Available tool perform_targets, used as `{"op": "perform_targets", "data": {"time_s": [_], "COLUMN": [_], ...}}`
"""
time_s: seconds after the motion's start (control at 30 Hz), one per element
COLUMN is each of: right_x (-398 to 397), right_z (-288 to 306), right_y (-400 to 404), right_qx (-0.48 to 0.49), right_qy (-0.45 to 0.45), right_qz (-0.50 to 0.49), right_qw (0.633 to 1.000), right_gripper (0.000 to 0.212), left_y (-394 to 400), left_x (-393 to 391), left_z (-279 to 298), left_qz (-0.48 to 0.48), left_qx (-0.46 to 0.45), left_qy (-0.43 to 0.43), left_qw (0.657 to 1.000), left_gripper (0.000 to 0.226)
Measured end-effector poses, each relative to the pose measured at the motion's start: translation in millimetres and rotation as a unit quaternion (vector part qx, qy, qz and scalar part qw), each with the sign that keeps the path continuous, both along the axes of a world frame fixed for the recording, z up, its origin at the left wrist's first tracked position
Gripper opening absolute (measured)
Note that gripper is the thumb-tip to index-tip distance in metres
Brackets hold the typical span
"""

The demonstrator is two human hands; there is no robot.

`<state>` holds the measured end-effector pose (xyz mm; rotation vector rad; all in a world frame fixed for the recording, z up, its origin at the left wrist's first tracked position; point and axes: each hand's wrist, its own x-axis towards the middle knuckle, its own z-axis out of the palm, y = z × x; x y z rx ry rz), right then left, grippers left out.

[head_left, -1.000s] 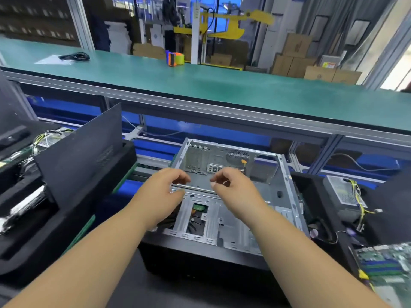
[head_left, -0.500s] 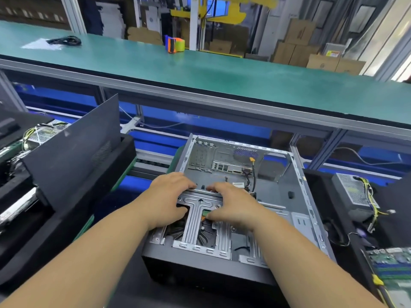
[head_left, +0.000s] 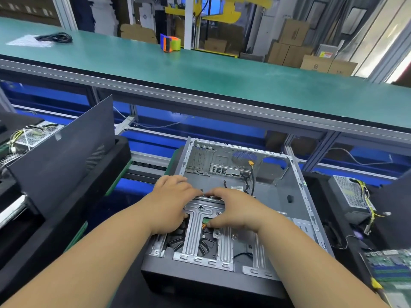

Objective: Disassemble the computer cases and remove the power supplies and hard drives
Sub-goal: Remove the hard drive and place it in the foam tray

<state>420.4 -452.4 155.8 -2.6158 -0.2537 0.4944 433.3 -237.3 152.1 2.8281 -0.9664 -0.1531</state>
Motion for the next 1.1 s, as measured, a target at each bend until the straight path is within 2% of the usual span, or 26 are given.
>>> {"op": "perform_targets", "data": {"time_s": [0.1,0.23,0.33,0.4,0.47,0.53,0.6,0.63,0.77,0.9,1.0,1.1], "right_x": [1,2,6,12,19,27,35,37,46,52,56,59], "right_z": [-1,-4,-3,3,8,8,4,3,-3,-10,-11,-11], "right_y": [-3,-3,-7,-12,-13,-10,-6,-4,-5,-8,-9,-10], "right_qx": [0.008,0.010,-0.006,0.007,0.052,0.089,0.070,0.051,0.003,0.070,0.130,0.144], "right_qy": [-0.008,-0.035,-0.013,0.043,0.077,0.061,0.050,0.062,0.117,0.139,0.152,0.146], "right_qz": [0.005,-0.002,0.015,0.031,-0.005,-0.071,-0.091,-0.085,-0.056,-0.099,-0.135,-0.152], "right_qw": [1.000,0.999,1.000,0.999,0.996,0.992,0.992,0.993,0.992,0.983,0.970,0.967], "right_gripper": [0.073,0.075,0.085,0.088,0.076,0.051,0.028,0.025,0.038,0.032,0.029,0.033], "left_y": [-2,1,-1,-7,-16,-26,-35,-39,-46,-41,-40,-39], "left_x": [1,6,14,21,29,37,44,47,53,55,58,60], "left_z": [-2,4,9,9,8,6,3,2,-4,-8,-10,-11], "left_qz": [-0.012,-0.018,0.013,0.039,0.056,0.064,0.062,0.060,0.066,0.092,0.092,0.100], "left_qx": [0.013,-0.024,-0.090,-0.126,-0.134,-0.133,-0.130,-0.126,-0.110,-0.180,-0.197,-0.211], "left_qy": [0.006,0.080,0.117,0.097,0.056,0.039,0.035,0.034,0.026,0.053,0.061,0.068], "left_qw": [1.000,0.996,0.989,0.986,0.988,0.988,0.989,0.990,0.991,0.978,0.974,0.970], "left_gripper": [0.067,0.077,0.065,0.052,0.042,0.039,0.036,0.034,0.031,0.027,0.026,0.026]}}
